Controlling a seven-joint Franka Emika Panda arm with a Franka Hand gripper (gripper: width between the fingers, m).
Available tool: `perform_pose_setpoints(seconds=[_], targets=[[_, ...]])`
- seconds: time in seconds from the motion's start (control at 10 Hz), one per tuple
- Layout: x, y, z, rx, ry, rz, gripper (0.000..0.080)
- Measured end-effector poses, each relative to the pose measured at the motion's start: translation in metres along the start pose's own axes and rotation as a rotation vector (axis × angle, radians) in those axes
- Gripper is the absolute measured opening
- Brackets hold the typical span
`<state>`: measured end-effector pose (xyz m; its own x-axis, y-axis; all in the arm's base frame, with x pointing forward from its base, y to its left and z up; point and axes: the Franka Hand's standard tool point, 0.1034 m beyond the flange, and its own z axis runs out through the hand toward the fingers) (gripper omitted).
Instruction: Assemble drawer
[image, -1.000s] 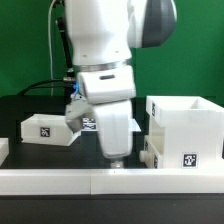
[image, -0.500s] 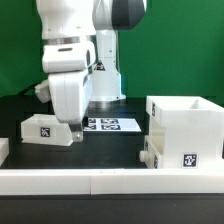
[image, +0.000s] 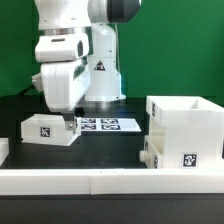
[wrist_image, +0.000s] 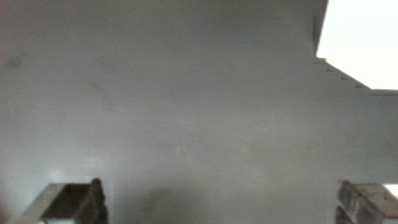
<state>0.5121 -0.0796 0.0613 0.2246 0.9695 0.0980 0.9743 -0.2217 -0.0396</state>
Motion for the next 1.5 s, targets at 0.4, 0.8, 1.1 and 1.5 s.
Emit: perform_pose_setpoints(seconds=[0.4,0.8,1.1,1.5], targets=[[0.001,0.0,0.001,0.001,0.002,0.27,0.0649],[-0.011,-0.012,-0.002,-0.021,0.022,0.616,0.0649],[-0.026,-0.04,-0.001,-0.027,0.027,0.889,0.0649],[-0.025,-0.047,0.0,-0.014,0.043,1.16,0.0649]])
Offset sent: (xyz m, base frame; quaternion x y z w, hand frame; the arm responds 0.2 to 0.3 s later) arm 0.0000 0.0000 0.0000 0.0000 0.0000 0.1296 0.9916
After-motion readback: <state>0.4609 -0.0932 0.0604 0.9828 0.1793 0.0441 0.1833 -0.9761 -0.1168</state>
